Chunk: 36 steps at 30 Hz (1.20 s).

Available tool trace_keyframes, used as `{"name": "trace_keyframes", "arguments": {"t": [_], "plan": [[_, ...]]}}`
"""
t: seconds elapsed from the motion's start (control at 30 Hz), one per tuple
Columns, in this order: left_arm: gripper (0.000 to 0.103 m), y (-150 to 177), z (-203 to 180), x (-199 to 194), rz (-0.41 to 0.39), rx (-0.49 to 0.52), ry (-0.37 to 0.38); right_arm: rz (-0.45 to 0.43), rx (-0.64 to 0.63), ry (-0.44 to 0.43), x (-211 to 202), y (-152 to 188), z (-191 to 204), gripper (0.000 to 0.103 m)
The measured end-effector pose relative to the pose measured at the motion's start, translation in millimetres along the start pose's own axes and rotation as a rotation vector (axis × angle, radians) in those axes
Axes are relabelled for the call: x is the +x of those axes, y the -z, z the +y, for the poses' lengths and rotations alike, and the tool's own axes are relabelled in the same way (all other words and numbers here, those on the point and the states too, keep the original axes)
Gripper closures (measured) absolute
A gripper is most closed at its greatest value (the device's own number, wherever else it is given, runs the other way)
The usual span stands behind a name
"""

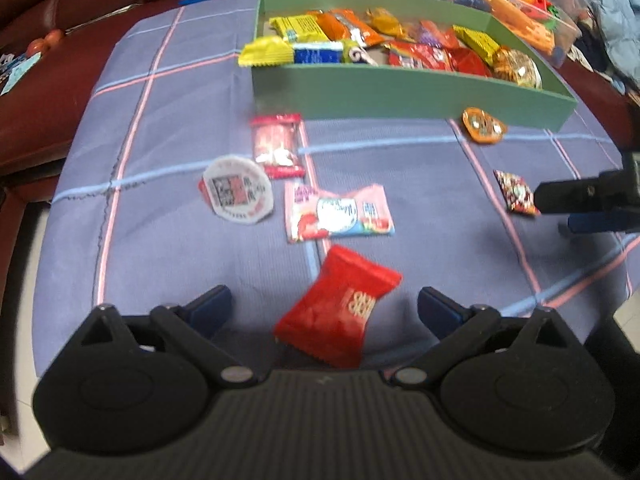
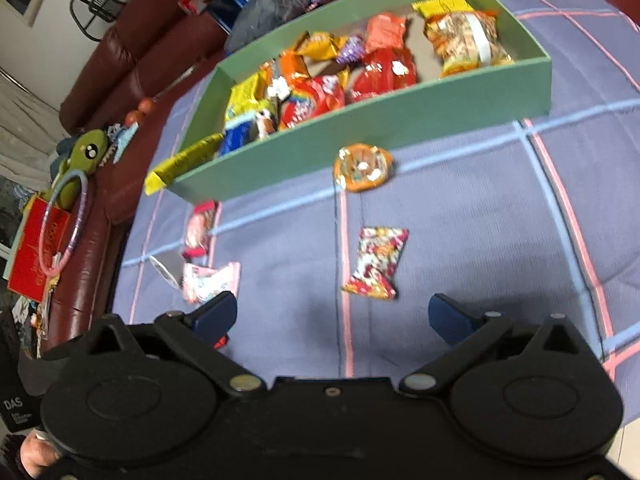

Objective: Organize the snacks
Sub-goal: 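Grasp the red square bag with left gripper while right grasps cartoon candy packet, then lower the red bag and cartoon packet into the green tray, open both grippers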

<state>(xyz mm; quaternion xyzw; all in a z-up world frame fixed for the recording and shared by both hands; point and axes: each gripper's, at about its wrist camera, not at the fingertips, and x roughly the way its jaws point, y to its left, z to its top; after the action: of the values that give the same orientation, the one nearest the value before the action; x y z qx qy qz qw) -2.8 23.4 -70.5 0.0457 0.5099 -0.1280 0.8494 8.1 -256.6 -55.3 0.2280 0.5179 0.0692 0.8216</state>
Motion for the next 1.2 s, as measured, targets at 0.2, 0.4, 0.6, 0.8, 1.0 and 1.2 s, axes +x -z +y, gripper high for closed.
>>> {"name": "trace_keyframes", "arguments": {"t": [0.2,0.4,0.6,0.8,1.0,1.2], "plan": [[0.067,5.7,-9.6,4.4,-0.020,0.046,-0.007,0.012,0.019,0.033,7.7,2.8,-8.3,0.000],[0.067,0.5,-29.4,9.7,-0.048,0.052,0.070,-0.040,-0.025,0.106,9.4,1.6,-3.9,0.006],[0.057,-2.3,-39.8,14.0,-0.062,0.057,0.070,-0.085,-0.152,0.171,19.4,0.7,13.3,0.041],[0.042,-0.5,-33.3,13.9,-0.056,0.031,0.066,-0.089,-0.284,0.245,35.1,7.7,29.4,0.061],[0.070,-0.8,-34.0,11.5,-0.067,0.035,0.060,-0.119,-0.330,0.260,36.4,12.1,30.7,0.074],[0.070,-7.3,-30.9,1.3,-0.073,-0.004,0.098,-0.137,-0.251,0.194,16.4,4.7,20.2,0.075]]}}
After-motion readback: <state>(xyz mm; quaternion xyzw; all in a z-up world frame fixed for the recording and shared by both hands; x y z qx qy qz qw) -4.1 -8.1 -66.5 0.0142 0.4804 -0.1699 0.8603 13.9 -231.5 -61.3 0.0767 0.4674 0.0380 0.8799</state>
